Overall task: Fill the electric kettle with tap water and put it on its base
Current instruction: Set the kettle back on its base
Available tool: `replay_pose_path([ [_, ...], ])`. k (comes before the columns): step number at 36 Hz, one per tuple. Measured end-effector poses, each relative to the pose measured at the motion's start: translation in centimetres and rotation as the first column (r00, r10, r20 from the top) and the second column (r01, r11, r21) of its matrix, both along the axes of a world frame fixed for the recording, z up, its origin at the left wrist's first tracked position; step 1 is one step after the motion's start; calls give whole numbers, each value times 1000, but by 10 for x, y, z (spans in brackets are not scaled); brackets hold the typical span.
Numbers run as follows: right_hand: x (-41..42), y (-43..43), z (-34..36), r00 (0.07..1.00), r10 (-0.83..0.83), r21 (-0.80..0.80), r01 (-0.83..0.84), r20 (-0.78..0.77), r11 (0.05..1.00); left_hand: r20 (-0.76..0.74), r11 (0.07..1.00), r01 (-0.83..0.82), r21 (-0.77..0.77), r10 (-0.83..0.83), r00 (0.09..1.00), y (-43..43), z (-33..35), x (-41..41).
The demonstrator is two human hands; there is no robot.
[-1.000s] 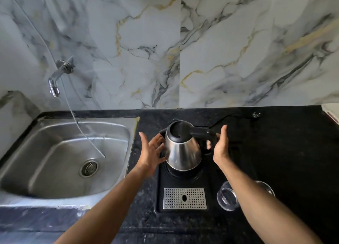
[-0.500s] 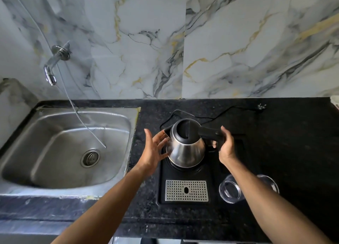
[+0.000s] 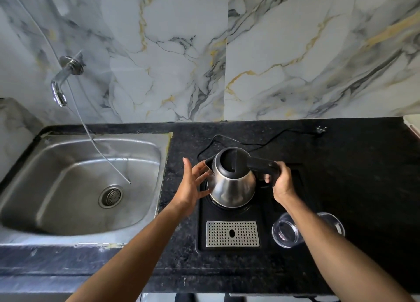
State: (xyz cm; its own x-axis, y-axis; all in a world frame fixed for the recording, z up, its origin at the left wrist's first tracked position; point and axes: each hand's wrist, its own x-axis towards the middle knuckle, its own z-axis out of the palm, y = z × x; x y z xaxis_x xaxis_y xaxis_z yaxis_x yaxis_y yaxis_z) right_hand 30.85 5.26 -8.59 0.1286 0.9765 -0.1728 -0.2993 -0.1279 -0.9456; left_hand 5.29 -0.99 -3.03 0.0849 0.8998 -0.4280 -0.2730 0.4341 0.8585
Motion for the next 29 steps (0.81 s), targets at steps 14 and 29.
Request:
replay_pose_path([
  [14, -11, 12, 3, 1000, -15, -41, 16, 2, 999, -6, 999, -39, 9, 39, 999, 9, -1, -7],
  [29, -9, -9, 3, 998, -44, -67, 47, 45, 997, -60, 999, 26, -26, -28, 998, 2, -3, -6],
])
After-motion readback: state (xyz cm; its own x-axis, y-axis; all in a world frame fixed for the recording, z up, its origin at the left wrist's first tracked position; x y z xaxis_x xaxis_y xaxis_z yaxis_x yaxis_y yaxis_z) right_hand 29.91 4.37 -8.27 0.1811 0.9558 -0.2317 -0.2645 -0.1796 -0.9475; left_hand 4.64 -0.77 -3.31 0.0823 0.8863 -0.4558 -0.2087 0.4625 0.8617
